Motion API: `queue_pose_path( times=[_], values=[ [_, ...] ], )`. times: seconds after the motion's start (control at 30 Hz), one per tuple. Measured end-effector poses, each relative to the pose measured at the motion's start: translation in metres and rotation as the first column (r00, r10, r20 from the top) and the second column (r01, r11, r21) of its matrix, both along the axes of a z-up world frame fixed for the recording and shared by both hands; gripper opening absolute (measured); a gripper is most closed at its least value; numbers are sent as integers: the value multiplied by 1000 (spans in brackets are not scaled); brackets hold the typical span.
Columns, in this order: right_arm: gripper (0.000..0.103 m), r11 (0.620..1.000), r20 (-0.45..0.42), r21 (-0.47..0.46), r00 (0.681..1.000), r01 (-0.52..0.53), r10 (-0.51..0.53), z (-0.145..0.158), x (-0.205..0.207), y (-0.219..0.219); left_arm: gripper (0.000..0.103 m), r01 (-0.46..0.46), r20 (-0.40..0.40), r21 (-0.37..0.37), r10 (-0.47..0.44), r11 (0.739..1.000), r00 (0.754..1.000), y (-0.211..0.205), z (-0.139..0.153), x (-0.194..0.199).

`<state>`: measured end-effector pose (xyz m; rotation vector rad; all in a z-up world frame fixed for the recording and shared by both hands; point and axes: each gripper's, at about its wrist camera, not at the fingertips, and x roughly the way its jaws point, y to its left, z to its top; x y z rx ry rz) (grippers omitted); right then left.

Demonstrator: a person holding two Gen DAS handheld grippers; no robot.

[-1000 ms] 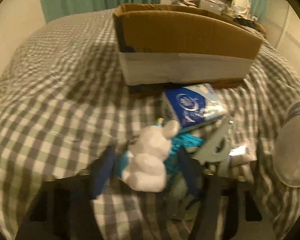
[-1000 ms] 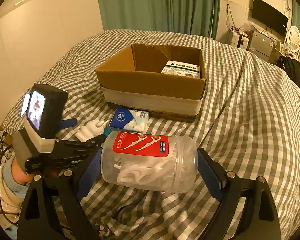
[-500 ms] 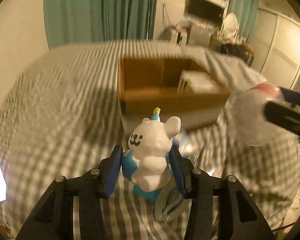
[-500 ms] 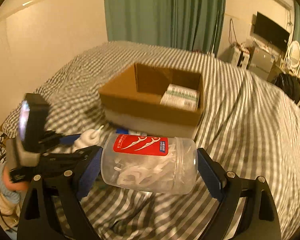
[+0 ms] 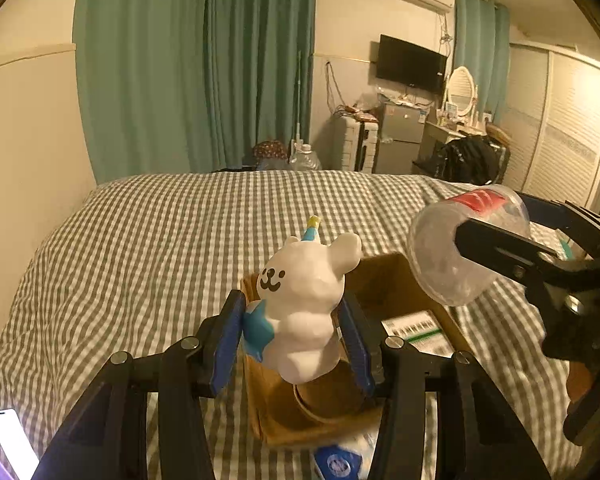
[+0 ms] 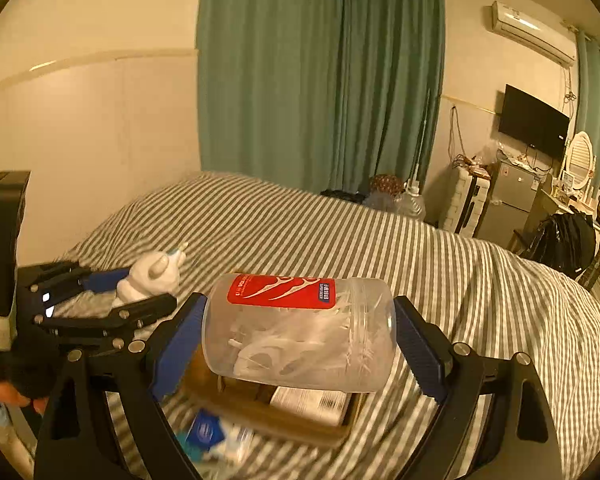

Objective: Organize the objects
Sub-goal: 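Lower the bunny and floss container into the cardboard box and release both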

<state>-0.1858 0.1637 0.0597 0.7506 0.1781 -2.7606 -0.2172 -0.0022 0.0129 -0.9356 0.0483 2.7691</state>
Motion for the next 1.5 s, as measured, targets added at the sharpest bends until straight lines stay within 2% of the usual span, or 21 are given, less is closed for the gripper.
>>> queue_pose_path(
  times=[0.13,0.27,0.43,0.57,0.67,0.73,0.77,0.87,1.03,1.23,1.37,1.5],
  values=[
    [91,1000,31,-20,999,22,-22,-13,-42,2,48,14,45,2,-14,1000,999,13,-16,-28],
    [91,998,92,-32,995,45,-42,-41,-82,4,48,36,98,-12,-34,999,995,25,-43,-47],
    [91,997,172,-31,983,73,-67,-76,-109,10,49,45,174,2,-45,999,984,30,-69,-66],
    [91,996,197,-44,978,78,-68,-88,-118,15,49,53,183,-13,-50,998,982,34,-69,-65],
    [91,993,190,-72,979,90,-75,-83,-119,23,57,49,168,-27,-44,998,985,35,-62,-64],
    [93,991,175,-90,981,102,-85,-75,-113,26,88,18,146,-36,-12,999,989,31,-53,-55],
    [95,989,163,-94,982,110,-94,-70,-108,29,93,3,130,-35,2,999,992,29,-48,-51],
    [98,988,124,-99,987,118,-105,-47,-94,38,94,-2,92,-20,4,1000,996,23,-26,-35],
    [99,990,45,-75,993,116,-113,-6,-51,44,101,-16,16,-36,16,999,1000,13,2,2],
    [99,994,-39,-65,995,92,-95,34,19,49,101,-40,-24,7,40,999,999,-12,11,51],
    [99,996,-43,-55,997,66,-68,36,48,46,101,-86,-22,15,86,996,996,-20,-1,77],
    [99,998,-6,-32,999,49,-49,7,70,39,101,-135,0,-24,135,991,991,-23,-35,99]
  ],
)
